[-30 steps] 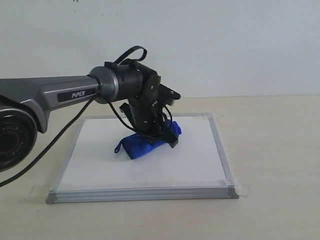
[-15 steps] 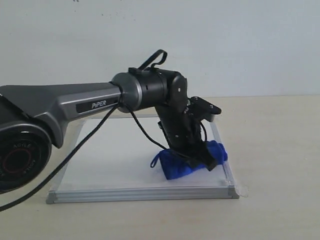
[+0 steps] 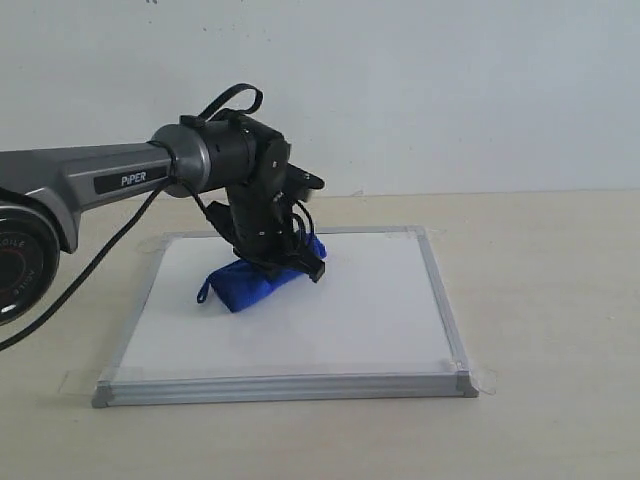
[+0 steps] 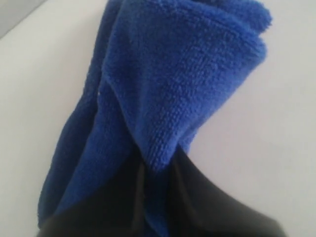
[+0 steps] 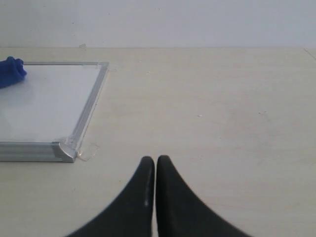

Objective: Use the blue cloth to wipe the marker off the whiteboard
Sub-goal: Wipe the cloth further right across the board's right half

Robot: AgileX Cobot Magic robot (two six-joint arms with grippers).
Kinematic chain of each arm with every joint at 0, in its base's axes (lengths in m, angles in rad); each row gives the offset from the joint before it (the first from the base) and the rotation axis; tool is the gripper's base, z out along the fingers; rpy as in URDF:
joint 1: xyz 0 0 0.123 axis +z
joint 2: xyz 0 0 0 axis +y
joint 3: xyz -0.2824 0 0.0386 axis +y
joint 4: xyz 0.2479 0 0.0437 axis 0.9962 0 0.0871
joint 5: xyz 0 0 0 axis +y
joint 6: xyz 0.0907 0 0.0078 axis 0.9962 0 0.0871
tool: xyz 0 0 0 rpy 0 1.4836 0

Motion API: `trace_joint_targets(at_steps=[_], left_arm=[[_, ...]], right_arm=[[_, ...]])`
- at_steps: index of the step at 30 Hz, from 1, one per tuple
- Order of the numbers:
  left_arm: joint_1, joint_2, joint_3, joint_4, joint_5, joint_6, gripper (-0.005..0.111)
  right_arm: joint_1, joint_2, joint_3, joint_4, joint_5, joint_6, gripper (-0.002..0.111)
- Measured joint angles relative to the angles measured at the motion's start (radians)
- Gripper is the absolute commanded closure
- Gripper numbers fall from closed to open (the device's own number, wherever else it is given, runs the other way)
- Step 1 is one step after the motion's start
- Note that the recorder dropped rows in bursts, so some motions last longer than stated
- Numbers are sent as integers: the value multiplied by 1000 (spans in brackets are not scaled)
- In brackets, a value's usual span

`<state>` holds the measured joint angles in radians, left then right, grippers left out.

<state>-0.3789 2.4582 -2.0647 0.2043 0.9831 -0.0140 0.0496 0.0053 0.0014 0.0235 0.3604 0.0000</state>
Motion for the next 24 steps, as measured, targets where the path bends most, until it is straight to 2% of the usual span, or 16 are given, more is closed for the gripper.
trace_joint_targets(at_steps=[6, 10, 15, 20, 24], left_arm=[[-25, 3, -2, -130, 5, 146, 103], [-97, 3, -5, -194, 9, 248, 103], [-165, 3, -22, -235, 13, 290, 103], [-166, 9, -35, -261, 22, 292, 103], [-141, 9, -35, -291, 24, 241, 103]], right_arm=[[0, 0, 0, 0, 0, 0, 107], [0, 0, 0, 0, 0, 0, 107], [0, 0, 0, 0, 0, 0, 107], [0, 0, 0, 0, 0, 0, 107], [0, 0, 0, 0, 0, 0, 107]])
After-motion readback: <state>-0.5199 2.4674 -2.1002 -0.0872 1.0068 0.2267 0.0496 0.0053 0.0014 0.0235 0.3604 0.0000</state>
